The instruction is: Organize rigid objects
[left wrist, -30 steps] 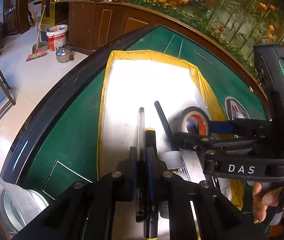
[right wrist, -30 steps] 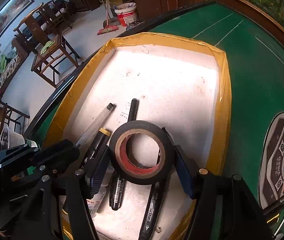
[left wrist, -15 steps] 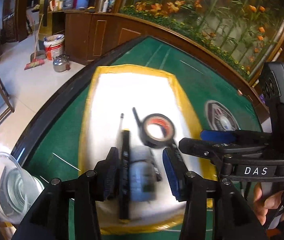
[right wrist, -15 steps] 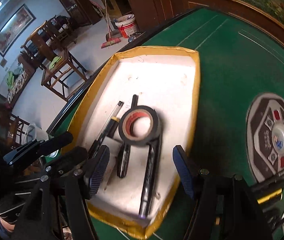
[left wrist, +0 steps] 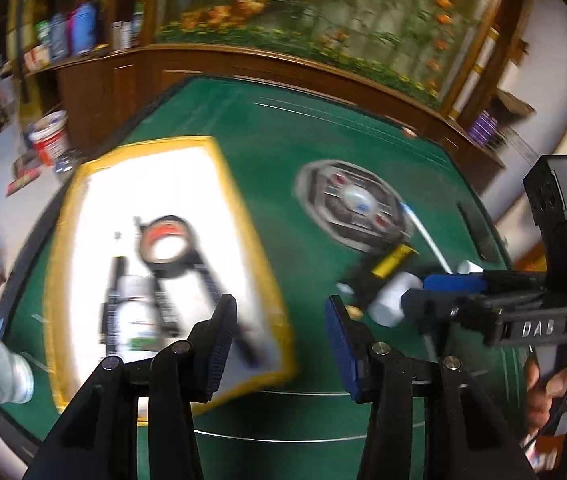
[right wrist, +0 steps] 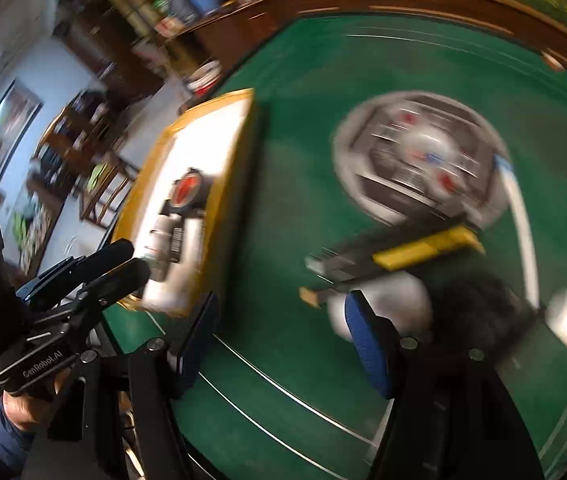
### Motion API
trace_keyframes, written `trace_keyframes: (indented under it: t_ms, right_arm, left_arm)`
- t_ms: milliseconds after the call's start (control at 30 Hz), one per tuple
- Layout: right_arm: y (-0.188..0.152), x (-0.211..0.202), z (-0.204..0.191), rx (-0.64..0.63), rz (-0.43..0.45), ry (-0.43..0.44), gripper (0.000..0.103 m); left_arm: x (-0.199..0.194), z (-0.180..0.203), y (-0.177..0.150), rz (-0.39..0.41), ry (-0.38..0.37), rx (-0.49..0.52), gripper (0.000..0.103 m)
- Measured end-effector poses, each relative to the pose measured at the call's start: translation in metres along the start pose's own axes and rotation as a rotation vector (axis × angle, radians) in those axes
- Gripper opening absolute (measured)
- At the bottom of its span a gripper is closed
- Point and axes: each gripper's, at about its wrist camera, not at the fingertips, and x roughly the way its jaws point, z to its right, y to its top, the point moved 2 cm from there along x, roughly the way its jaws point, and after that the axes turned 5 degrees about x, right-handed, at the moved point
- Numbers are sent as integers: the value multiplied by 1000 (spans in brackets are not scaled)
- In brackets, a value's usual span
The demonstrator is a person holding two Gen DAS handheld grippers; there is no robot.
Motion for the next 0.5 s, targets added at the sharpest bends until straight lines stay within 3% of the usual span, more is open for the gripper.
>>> trace_keyframes:
  t_ms: [300, 433, 500]
  right_arm:
    - [-52, -54, 117, 250, 43, -65, 65]
    - [-68, -64, 147, 306, 47, -71, 65]
    - [-71, -67, 155, 314, 52, -71, 65]
  left_arm:
    - [36, 115, -27, -127, -179, 176, 48]
    - [50, 143, -37, -179, -226, 188, 48]
    - [60, 148, -37, -199, -215, 168, 48]
